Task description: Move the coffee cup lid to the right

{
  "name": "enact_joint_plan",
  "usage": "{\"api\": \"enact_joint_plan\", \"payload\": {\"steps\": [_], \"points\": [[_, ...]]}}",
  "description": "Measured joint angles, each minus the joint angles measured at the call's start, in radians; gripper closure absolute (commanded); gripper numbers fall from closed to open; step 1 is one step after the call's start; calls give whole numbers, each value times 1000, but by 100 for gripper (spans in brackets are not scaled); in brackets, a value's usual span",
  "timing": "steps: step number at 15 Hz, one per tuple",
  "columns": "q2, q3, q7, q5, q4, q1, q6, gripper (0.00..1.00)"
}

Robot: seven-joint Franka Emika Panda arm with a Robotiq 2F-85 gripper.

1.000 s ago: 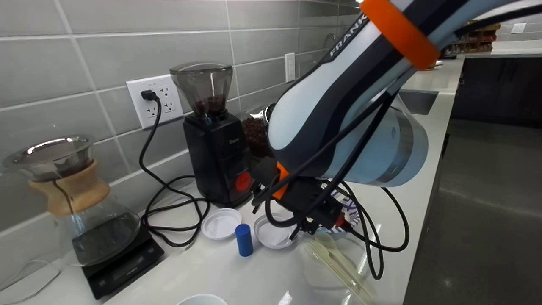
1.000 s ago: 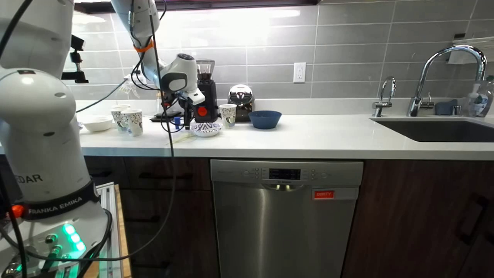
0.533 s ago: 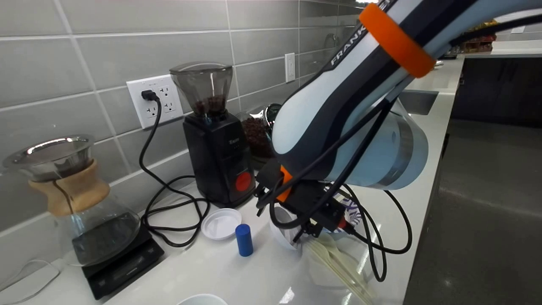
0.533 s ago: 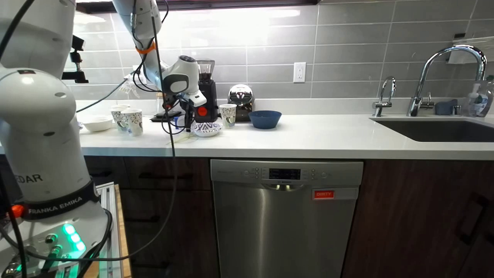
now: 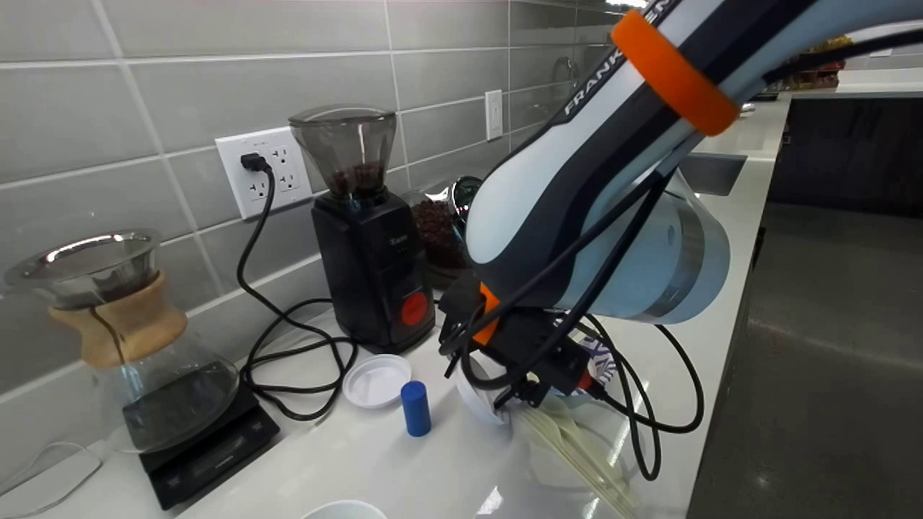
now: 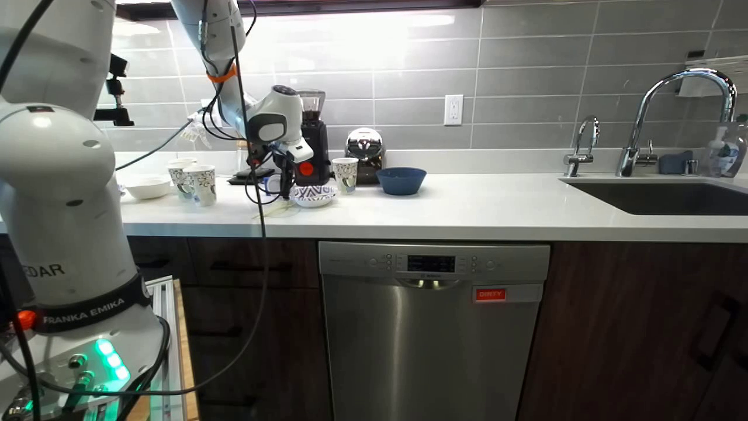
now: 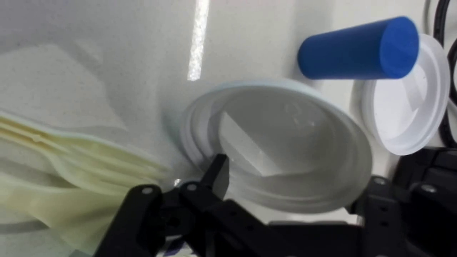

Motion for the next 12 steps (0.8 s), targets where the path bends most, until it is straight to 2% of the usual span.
{"api": "enact_joint_plan", "payload": {"steps": [6, 8, 12], "points": [[0, 3, 0, 0, 3, 1, -5, 97], [0, 6, 0, 0, 8, 2, -5, 100], [-4, 12, 0, 5, 22, 2, -5, 100]]}}
